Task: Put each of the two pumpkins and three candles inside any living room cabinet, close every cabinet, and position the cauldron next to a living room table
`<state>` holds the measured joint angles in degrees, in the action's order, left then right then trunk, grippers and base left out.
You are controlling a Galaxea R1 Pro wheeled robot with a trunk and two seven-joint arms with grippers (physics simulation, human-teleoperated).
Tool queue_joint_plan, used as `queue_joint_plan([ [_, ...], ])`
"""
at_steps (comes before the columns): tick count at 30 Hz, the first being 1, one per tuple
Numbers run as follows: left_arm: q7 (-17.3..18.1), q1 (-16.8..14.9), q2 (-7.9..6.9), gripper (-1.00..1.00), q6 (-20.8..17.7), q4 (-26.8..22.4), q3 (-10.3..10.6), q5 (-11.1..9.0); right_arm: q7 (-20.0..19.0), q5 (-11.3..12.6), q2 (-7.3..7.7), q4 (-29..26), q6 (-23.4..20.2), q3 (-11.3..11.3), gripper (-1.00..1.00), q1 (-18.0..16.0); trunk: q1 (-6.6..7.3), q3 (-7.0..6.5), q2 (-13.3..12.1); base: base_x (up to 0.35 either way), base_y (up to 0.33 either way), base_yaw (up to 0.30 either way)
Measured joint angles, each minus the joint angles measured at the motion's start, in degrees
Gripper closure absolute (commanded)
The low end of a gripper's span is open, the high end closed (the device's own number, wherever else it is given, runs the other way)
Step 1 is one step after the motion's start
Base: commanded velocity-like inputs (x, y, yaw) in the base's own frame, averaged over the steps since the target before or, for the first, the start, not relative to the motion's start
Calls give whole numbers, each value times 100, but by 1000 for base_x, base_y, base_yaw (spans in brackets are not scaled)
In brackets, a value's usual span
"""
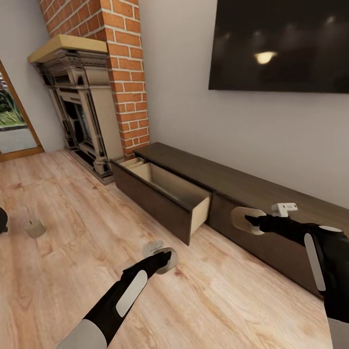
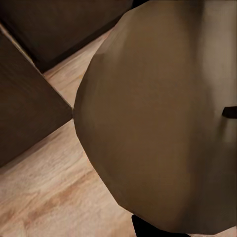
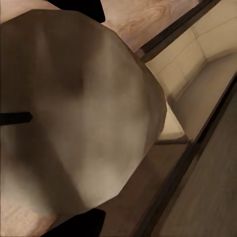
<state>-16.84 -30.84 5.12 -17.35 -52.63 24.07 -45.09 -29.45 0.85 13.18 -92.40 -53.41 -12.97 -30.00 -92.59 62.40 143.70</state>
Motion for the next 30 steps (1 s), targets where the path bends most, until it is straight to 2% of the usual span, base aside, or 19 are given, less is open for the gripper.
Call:
queue_joint_plan([
  [30, 9, -3, -6, 100, 0, 0, 6, -9, -2, 8, -8, 0, -9, -10, 100, 1, 0, 0, 0, 283, 191, 0],
])
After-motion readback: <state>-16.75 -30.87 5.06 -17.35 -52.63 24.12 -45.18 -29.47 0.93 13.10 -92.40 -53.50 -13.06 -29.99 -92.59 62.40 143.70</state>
